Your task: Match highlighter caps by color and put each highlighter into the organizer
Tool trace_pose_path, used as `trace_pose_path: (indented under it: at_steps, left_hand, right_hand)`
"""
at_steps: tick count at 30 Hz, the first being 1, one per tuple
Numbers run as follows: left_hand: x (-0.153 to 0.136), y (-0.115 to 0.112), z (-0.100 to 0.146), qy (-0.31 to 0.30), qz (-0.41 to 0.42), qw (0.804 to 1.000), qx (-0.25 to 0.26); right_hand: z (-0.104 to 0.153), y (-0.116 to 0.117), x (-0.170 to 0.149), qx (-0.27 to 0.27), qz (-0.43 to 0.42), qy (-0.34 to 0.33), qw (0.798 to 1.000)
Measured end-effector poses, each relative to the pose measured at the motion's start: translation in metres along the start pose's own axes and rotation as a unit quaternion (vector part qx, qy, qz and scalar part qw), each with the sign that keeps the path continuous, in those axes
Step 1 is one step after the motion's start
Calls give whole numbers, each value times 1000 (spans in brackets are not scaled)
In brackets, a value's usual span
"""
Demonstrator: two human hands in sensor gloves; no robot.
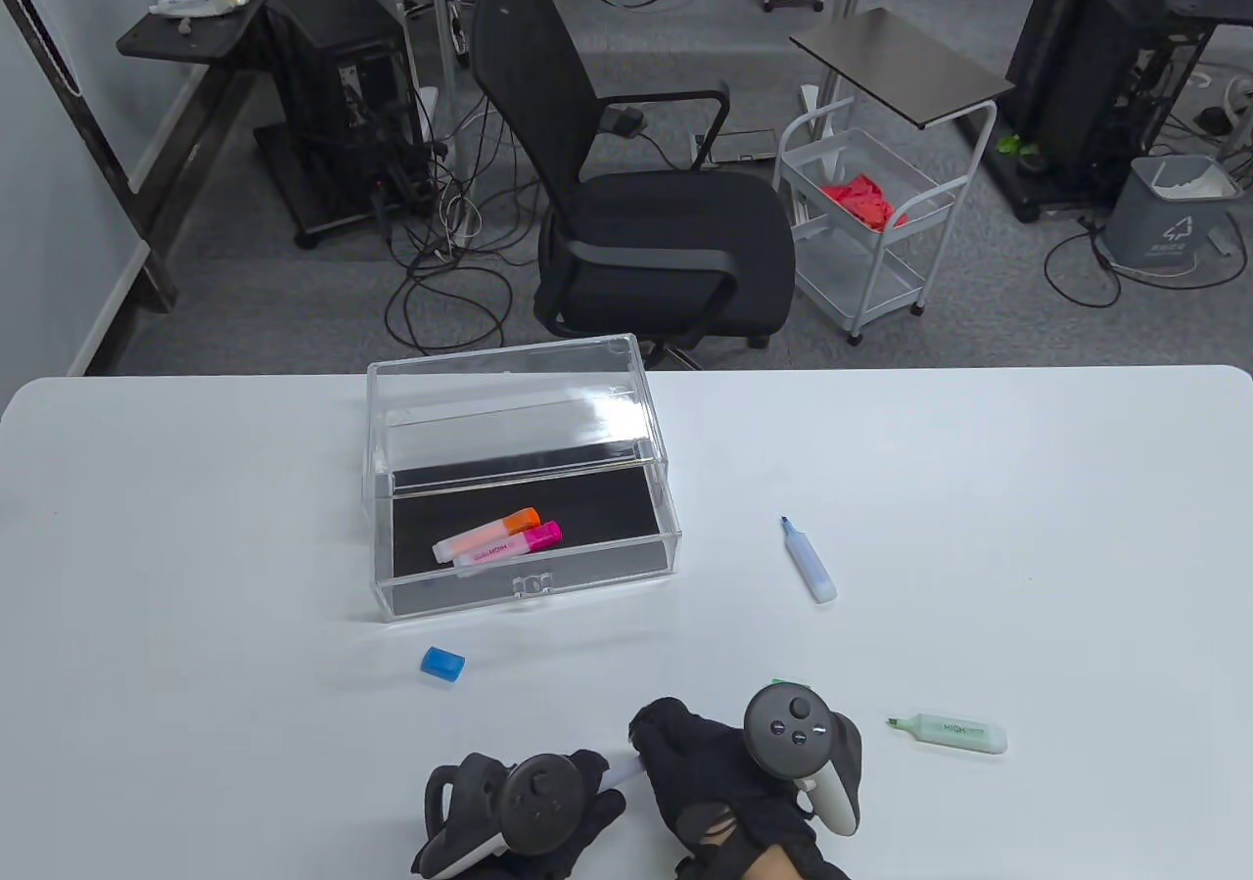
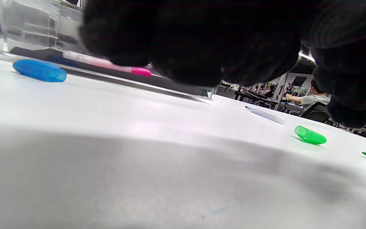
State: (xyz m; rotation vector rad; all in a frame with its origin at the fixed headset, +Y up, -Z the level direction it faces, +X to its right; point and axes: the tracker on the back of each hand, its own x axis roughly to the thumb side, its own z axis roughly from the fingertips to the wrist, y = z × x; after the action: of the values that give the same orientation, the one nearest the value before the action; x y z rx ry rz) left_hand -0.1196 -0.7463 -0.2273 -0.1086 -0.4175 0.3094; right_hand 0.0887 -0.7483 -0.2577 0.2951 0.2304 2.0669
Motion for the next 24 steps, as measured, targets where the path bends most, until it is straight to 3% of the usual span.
trace_pose_path:
  at_steps: [11,14,19,24]
  left_hand:
    - [-3,-4,-2,6,-1,1000,-10]
    - [-5,0,-6,14,-3,1000,-20]
    - [-17,18,-15,30,-62,997,-19]
    - [-45,52,-34,73,-101,992,-5]
  right_hand:
    - [7,2,3,10,33,7,999]
    - [9,0,5,-8,71,3,997]
    - [11,-6,4,-22,108,14,994]
    - [10,-11,-1,-25,139,43,989]
